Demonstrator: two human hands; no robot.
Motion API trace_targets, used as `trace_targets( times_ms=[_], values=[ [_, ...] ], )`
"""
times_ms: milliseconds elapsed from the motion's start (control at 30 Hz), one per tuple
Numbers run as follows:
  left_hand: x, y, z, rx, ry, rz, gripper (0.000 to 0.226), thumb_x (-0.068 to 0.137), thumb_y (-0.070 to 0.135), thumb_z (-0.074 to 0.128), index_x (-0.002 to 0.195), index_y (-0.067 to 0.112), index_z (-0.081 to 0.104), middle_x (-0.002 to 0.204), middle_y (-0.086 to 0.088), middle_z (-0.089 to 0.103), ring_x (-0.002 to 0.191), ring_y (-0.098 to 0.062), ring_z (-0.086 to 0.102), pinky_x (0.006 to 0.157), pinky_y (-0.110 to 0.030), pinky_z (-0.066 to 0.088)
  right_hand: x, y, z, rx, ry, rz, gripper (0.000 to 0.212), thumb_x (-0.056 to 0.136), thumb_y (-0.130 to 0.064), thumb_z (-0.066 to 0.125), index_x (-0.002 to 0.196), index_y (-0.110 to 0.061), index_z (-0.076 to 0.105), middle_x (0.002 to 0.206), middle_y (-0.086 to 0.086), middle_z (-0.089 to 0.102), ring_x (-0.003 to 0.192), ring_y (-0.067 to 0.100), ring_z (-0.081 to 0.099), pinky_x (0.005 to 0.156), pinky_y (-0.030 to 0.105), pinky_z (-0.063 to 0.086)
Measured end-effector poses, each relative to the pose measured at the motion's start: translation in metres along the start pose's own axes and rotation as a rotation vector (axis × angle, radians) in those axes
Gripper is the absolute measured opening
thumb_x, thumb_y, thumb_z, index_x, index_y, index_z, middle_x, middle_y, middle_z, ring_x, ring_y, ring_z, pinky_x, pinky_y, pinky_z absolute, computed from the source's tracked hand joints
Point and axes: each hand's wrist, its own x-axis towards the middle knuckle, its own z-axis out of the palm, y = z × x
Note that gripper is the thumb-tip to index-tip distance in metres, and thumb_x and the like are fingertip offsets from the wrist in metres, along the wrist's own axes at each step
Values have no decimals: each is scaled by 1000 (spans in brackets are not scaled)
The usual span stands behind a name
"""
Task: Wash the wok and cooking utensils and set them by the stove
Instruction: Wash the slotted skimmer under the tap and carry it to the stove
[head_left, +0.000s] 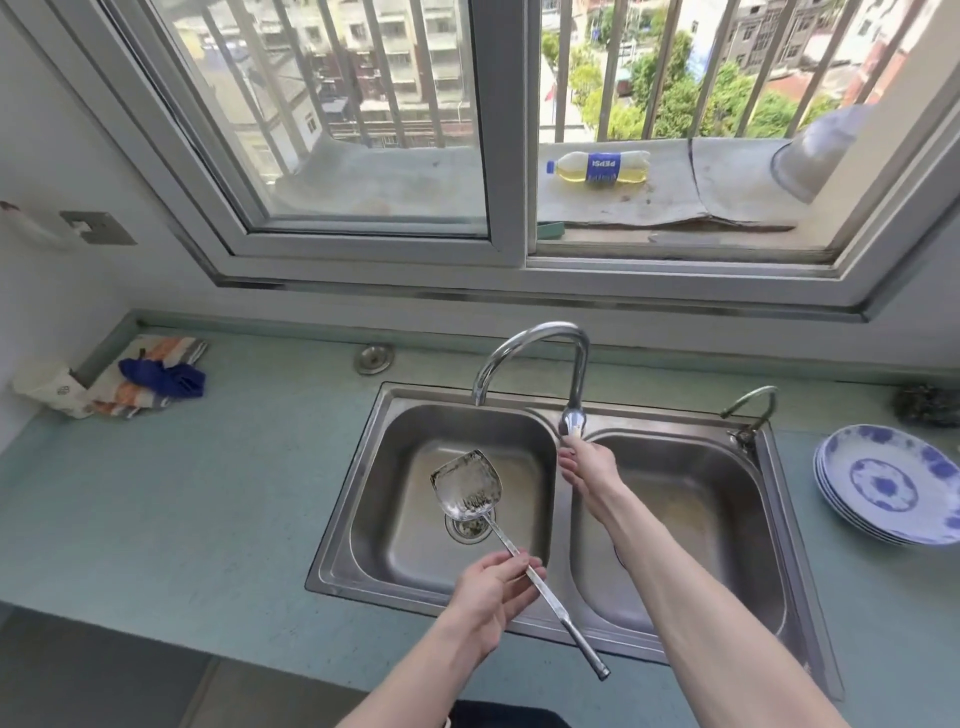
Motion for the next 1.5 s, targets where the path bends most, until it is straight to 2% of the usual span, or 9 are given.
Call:
trace_targets(
  times_ms=[133,233,333,500,633,800,1000,1233,1500],
  values=[
    [8,3,9,6,-23,-11,33,90,-5,68,120,-11,59,94,-23,75,86,-33,75,64,-34,62,-12,-9,-5,-84,-17,-16,20,101,-23,58,98,-5,65,81,8,69,68,16,66,67,26,55],
    [12,8,19,20,-45,-9,25,90,-4,68,114,-7,63,93,-21,75,83,-30,75,67,-34,63,-37,-12,-13,-124,-78,-42,30,105,-26,54,121,0,57,92,26,68,68,19,61,61,28,48],
    [18,13,29,-11,-51,-18,23,91,-4,68,113,-5,62,92,-21,75,78,-27,75,69,-34,64,-69,-6,-29,-362,-141,-58,28,106,-33,51,127,-16,51,106,8,69,81,25,73,67,33,55],
    [26,22,41,-100,-28,-46,23,94,-6,63,116,-4,58,82,-18,75,67,-22,75,61,-30,62,-115,15,-48,-692,-222,-49,32,102,-35,51,113,-8,63,101,11,76,68,19,74,64,37,55],
    [35,27,44,-37,10,-34,26,95,1,65,120,2,60,82,-9,77,70,-17,73,55,-24,60,-141,13,-50,-635,-251,25,38,104,-39,47,104,-5,65,82,9,78,59,22,72,54,27,49],
    [41,34,46,-22,4,-32,24,96,9,66,119,3,65,93,-7,75,79,-16,68,65,-22,57,-147,10,-38,-958,-46,-318,37,100,-38,51,78,-19,73,68,-2,67,65,15,60,63,33,44],
    [43,53,41,44,-19,-36,14,97,12,64,92,3,72,80,-5,76,77,-19,68,70,-25,55,-143,22,-18,-878,20,-365,34,99,-35,53,80,-18,74,78,1,73,79,22,66,70,36,47],
    [43,60,26,44,-30,-26,19,101,18,58,105,2,68,95,-11,74,78,-22,69,64,-27,57,-152,25,-6,-798,29,-407,35,101,-31,55,69,-22,68,73,-4,71,69,13,62,55,17,37],
    [42,67,20,96,-1,24,16,101,17,55,109,5,62,104,-12,74,81,-23,70,64,-29,58,-155,22,-9,-634,60,-373,33,99,-33,58,74,-20,75,62,-12,67,63,3,60,61,26,43]
  ],
)
